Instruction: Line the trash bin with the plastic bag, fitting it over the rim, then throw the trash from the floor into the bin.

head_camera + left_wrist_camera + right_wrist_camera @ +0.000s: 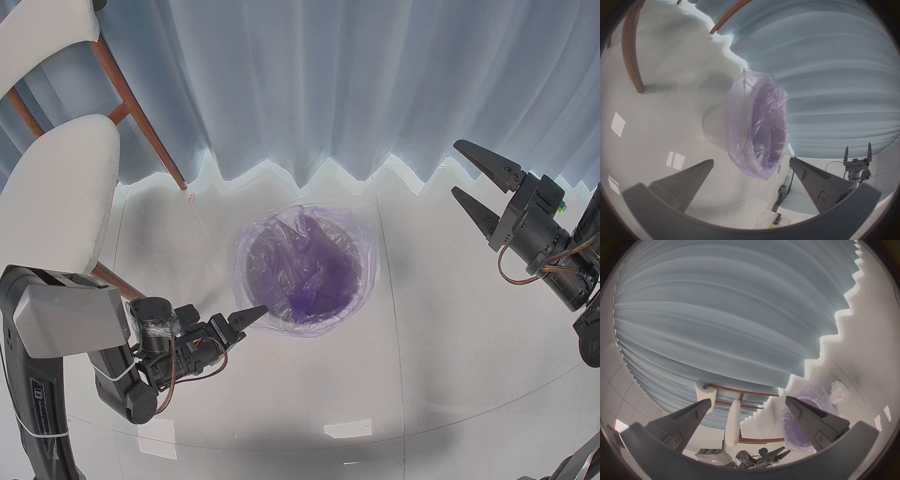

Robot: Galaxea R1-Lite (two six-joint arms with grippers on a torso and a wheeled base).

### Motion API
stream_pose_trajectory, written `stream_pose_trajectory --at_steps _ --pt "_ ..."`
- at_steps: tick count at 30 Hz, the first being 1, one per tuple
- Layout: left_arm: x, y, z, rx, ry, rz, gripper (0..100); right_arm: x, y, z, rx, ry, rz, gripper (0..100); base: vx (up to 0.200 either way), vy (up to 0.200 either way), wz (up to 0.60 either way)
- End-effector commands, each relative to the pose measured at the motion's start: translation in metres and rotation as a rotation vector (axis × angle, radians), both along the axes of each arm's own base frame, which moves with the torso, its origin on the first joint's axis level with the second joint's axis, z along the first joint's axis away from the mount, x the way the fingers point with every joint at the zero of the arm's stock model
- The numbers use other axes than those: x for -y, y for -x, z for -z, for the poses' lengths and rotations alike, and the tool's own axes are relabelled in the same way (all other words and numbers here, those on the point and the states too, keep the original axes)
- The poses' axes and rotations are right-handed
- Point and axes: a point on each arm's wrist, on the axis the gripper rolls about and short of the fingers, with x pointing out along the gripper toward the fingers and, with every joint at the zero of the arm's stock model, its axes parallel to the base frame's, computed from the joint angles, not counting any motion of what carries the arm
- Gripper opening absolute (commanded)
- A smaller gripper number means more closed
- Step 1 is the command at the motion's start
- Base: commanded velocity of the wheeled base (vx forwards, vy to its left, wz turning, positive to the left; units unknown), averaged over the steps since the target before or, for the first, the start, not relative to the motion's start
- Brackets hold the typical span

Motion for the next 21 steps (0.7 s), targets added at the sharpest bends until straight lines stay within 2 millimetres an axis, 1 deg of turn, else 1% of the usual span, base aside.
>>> stream_pose_trajectory --at_steps 1,4,8,9,13,21 --pt "-0.004 -0.003 0.004 0.003 -0.015 -0.008 100 0.001 0.003 -0.004 0.015 -0.008 -0.002 100 0.0 0.0 0.0" --pt "-0.004 -0.007 0.006 0.023 -0.032 0.003 100 0.003 0.008 -0.01 0.034 -0.016 -0.01 100 0.0 0.0 0.0" --pt "-0.003 -0.006 0.008 0.016 -0.035 0.012 100 0.005 0.013 -0.013 0.044 -0.014 -0.037 100 0.0 0.0 0.0" --pt "-0.002 -0.005 0.01 0.012 -0.039 0.012 0 0.005 0.013 -0.013 0.045 -0.014 -0.039 100 0.0 0.0 0.0" --pt "-0.001 -0.006 0.019 -0.004 -0.054 0.013 0 0.004 0.013 -0.011 0.039 -0.011 -0.039 100 0.0 0.0 0.0" --pt "-0.004 -0.005 0.025 -0.02 -0.07 0.005 0 0.004 0.012 -0.01 0.033 -0.008 -0.039 100 0.0 0.0 0.0"
